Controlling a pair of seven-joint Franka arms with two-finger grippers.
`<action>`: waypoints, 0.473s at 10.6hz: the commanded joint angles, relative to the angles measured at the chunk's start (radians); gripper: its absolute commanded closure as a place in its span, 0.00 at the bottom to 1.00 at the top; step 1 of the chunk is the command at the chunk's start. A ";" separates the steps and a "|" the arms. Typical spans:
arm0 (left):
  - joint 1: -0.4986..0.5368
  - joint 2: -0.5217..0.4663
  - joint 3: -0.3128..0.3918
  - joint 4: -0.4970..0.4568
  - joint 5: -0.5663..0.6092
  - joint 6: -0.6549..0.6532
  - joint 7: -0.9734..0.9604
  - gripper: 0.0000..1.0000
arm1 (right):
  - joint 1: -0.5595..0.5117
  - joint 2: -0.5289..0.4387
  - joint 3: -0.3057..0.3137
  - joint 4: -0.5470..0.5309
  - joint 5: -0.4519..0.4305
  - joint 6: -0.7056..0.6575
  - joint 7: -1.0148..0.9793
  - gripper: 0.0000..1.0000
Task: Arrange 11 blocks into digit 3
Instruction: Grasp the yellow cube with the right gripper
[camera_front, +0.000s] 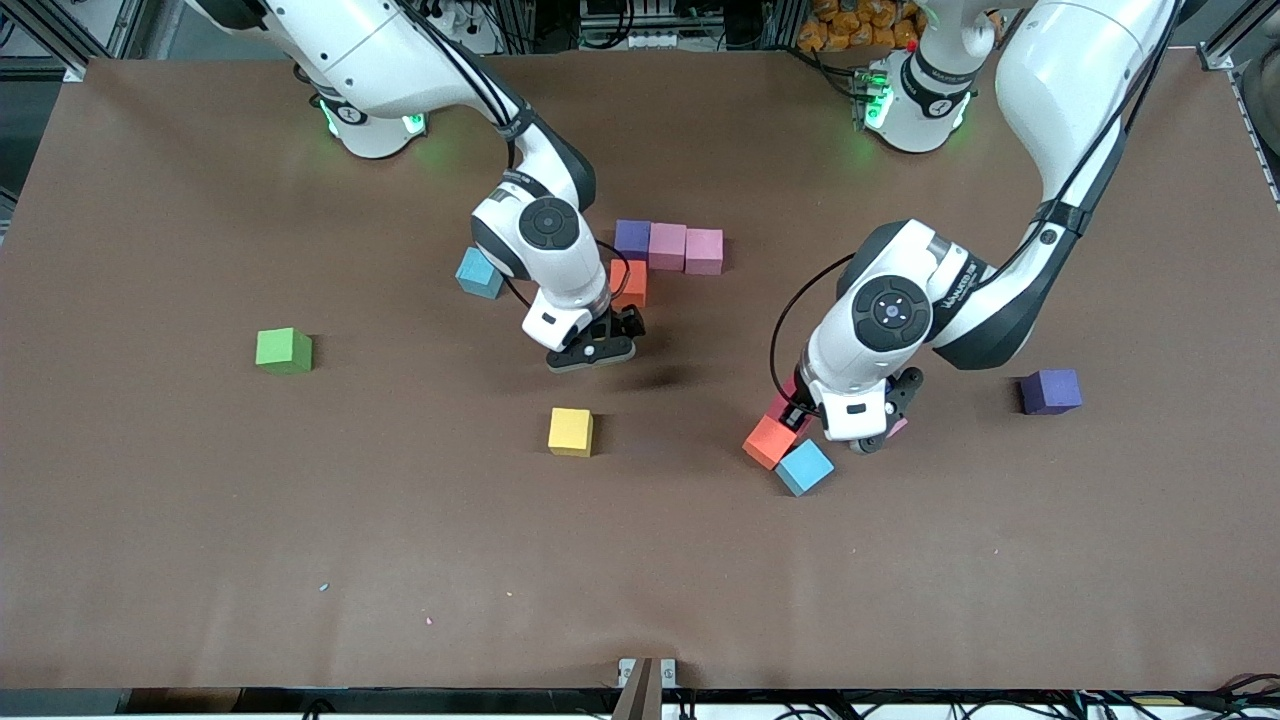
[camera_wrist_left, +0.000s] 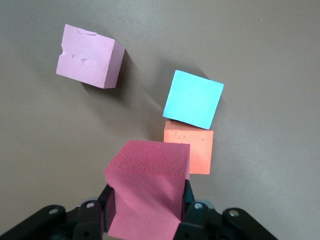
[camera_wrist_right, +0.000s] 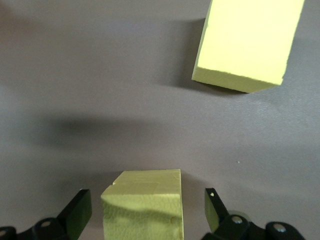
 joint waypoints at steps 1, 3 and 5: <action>-0.002 0.001 0.000 0.006 -0.024 -0.017 -0.004 1.00 | 0.010 0.023 0.001 0.010 -0.014 0.010 -0.005 0.00; -0.003 0.003 0.000 0.005 -0.028 -0.017 -0.004 1.00 | 0.020 0.035 0.001 0.010 -0.016 0.009 -0.022 0.11; -0.003 0.003 0.000 0.005 -0.026 -0.023 -0.003 1.00 | 0.015 0.034 -0.001 0.009 -0.014 -0.005 -0.060 0.56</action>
